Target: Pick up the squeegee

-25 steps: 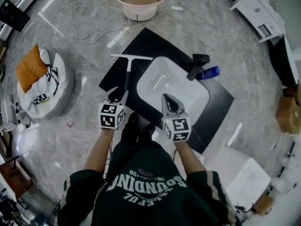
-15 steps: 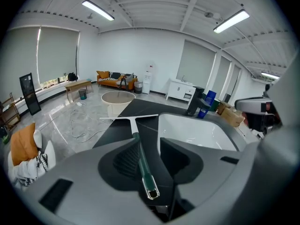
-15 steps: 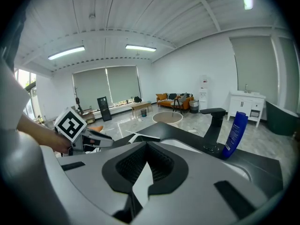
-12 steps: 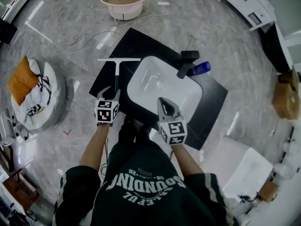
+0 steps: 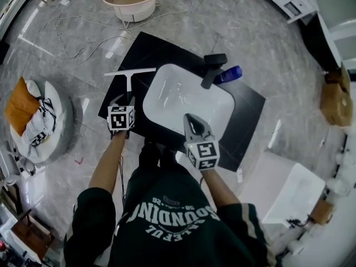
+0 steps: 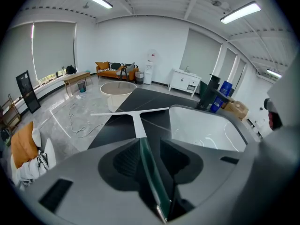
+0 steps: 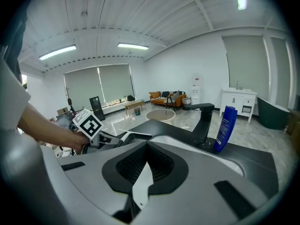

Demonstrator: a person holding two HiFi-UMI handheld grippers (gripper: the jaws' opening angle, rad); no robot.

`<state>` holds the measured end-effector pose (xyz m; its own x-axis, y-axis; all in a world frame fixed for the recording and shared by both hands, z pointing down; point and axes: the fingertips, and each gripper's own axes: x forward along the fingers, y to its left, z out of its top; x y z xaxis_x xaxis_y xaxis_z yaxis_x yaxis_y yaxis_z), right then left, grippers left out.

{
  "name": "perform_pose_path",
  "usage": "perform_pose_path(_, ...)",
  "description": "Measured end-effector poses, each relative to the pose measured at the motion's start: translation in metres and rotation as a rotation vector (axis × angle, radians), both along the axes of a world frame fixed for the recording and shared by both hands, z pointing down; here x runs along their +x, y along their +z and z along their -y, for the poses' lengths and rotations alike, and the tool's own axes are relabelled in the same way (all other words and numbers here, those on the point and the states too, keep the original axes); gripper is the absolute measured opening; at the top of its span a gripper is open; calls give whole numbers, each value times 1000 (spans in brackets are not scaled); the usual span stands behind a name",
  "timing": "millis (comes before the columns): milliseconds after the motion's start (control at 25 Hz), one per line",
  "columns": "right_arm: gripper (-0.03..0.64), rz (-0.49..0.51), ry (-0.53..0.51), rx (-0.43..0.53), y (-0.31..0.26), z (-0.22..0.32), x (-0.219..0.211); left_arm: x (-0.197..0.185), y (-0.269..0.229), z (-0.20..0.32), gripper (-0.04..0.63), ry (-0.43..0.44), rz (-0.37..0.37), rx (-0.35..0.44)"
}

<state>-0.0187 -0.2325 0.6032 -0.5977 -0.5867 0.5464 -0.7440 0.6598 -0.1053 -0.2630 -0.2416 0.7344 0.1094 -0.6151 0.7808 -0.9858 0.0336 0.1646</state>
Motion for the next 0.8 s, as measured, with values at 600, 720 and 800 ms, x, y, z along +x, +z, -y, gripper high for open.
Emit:
perform_pose_path(600,2,-5,58,-12,5,6,11,-16,31,38,116,-59,-11,-176)
perform_pose_path(720,2,-6,69,-13,3,7,15,-19,33,39,115,-69,7,-206)
perform_pose_path(800,2,-4,82,-10,3,9,19,-19,34,39,115,-68,8,-220)
